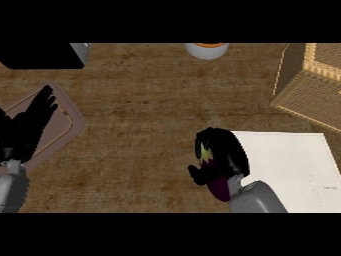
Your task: Pick the eggplant from the placemat and place it in the basket
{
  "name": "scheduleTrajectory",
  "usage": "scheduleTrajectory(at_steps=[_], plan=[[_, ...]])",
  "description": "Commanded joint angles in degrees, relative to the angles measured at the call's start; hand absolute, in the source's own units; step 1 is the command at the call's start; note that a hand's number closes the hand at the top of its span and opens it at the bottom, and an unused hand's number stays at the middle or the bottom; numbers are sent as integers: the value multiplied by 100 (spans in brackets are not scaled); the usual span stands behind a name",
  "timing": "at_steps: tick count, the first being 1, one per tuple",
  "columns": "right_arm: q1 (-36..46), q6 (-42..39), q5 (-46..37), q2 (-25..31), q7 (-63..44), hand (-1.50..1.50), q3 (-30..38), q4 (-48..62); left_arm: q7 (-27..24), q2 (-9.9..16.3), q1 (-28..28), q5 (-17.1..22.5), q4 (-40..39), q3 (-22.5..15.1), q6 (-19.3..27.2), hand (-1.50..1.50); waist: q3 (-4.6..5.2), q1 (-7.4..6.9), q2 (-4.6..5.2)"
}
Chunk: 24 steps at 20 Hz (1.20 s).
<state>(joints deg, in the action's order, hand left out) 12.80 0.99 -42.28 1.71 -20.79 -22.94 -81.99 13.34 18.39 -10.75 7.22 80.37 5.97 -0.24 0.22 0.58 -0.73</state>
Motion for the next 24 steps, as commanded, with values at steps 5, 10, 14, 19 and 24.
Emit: scheduleTrajectory(at_steps=[5, 10, 14, 19, 24], plan=[[9, 1722, -145, -167, -985, 150, -1085, -1895, -25, -121, -243, -106, -173, -37, 97, 0, -19, 13, 48], [121, 1308, -1314, -170, -2579, 150, -1134, -3158, 234, -3, 105, -59, 441, -52, -19, 0, -20, -27, 24], [1199, 245, -1283, -170, -3523, 150, -259, -3678, -109, 89, -134, -82, -217, 118, -159, 0, -15, -20, 53], [2706, -516, -1219, -169, -4228, 150, 442, -3405, -114, -49, -89, -93, -128, 84, -135, 0, -16, -86, 54], [3189, -458, -1258, 23, -3771, 150, 1358, -2656, -223, -95, 176, -62, 86, 84, -274, 0, -20, -105, 61]])
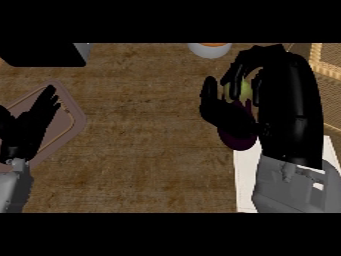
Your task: Pick the eggplant from the placemat and place it in the basket
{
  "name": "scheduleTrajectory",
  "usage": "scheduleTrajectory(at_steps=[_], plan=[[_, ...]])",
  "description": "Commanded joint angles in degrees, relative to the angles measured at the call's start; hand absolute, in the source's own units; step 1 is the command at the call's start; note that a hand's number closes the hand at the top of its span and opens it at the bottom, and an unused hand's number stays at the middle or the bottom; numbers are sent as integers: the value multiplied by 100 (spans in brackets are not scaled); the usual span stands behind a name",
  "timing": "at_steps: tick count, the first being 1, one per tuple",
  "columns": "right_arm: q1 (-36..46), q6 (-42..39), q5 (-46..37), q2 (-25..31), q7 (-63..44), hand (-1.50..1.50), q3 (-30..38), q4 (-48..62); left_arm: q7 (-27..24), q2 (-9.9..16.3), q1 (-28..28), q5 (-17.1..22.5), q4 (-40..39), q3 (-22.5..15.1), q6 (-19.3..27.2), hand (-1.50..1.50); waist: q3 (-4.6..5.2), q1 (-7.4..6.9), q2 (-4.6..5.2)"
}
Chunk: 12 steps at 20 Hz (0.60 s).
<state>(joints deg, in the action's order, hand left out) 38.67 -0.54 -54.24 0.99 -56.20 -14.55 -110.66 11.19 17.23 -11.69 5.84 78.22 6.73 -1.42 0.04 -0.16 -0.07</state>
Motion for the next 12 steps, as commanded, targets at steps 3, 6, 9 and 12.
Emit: scheduleTrajectory(at_steps=[3, 6, 9, 12], plan=[[869, -71, 108, 400, 208, 150, 1114, 715, 334, 173, -52, 201, 356, 149, -217, 0, -4, -32, 5], [1595, -119, -140, 648, 80, 150, 1383, 1603, -7, -40, -5, -55, 66, 10, -49, 0, 1, -45, 21], [1412, -148, -46, 1129, 492, 150, 1717, 1930, 351, -155, -80, -170, 311, -134, 137, 0, -3, -28, 19], [1082, 138, -262, 1318, 694, 150, 1796, 1971, -275, -8, 53, -34, -210, 148, -171, 0, 0, -3, 25]])
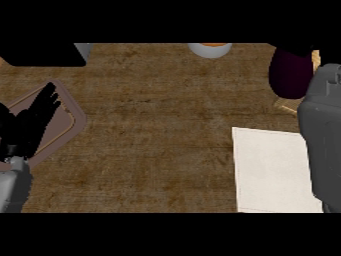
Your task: Pick the eggplant from the placemat and place it in the basket
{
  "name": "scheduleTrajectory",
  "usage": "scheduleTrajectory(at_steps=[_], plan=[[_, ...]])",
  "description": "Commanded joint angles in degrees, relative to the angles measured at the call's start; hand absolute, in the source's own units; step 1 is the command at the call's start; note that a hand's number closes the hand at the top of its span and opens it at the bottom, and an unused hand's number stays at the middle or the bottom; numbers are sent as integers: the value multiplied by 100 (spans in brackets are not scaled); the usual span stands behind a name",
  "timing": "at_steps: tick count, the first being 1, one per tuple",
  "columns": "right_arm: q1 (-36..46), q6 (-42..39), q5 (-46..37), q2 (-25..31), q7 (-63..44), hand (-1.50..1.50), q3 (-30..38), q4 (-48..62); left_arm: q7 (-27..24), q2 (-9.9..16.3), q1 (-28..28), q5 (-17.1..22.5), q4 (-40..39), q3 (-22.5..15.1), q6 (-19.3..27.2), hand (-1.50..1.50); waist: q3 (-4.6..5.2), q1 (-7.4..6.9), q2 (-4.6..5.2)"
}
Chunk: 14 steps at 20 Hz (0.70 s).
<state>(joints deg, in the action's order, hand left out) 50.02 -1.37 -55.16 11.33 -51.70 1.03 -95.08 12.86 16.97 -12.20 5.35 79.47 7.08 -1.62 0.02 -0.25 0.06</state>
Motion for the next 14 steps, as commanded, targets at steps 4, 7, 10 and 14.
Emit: scheduleTrajectory(at_steps=[4, 7, 10, 14], plan=[[167, 380, 233, 728, 838, 150, 887, 1312, 116, 190, -348, 151, -247, 233, -215, 0, -1, -10, 20], [-89, 47, 589, 1155, 1169, 150, 1156, 1065, -108, -1, 167, 26, 35, 133, -128, 0, -1, 7, -5], [-629, 695, 534, 1128, 1875, 150, 1210, 1625, -106, -165, -45, -180, -148, 9, 65, 0, -3, 10, 10], [-673, 1057, 992, 1299, 2573, 150, 1655, 2160, -125, 17, -142, -118, -253, 124, -162, 0, -4, 5, 9]])
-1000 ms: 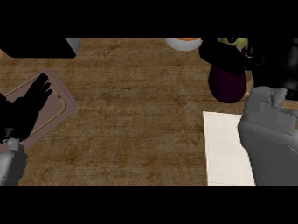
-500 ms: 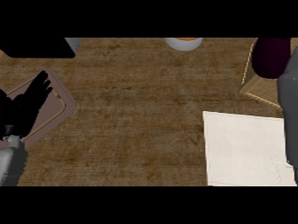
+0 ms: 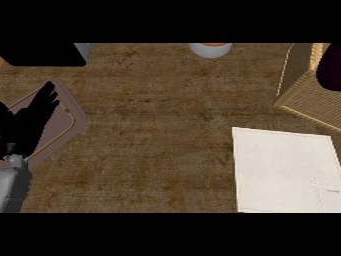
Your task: Pick the eggplant from the placemat and place it in the basket
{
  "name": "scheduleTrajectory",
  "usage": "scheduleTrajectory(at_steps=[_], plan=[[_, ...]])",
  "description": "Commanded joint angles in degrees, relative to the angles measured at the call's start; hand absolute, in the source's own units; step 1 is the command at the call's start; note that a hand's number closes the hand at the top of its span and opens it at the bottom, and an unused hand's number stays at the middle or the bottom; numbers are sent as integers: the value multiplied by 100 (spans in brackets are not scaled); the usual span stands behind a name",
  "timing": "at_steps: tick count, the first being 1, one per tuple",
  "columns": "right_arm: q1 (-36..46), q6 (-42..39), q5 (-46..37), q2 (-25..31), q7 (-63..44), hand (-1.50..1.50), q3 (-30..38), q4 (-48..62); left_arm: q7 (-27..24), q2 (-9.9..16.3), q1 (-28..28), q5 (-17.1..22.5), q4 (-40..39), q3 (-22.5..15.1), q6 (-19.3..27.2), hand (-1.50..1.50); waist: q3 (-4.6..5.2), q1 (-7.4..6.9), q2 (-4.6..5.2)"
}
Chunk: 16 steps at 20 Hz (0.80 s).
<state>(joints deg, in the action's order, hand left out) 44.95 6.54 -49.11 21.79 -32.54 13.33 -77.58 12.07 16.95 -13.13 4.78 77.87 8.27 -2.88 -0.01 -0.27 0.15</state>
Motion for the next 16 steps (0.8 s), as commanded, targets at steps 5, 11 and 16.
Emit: scheduleTrajectory(at_steps=[5, 11, 16], plan=[[-205, 571, 629, 392, 1260, 150, 654, 1143, 176, 70, 410, 174, 545, 141, -196, 0, -2, -45, -9], [-173, 1523, 732, 339, 1356, -150, 1151, 2003, -6, -49, -45, -5, 18, 75, -101, 0, -1, -16, 12], [-42, 1644, 930, 537, 2086, -150, 1053, 2704, -155, -221, 64, -220, -62, -80, -52, 0, 0, -22, 2]])
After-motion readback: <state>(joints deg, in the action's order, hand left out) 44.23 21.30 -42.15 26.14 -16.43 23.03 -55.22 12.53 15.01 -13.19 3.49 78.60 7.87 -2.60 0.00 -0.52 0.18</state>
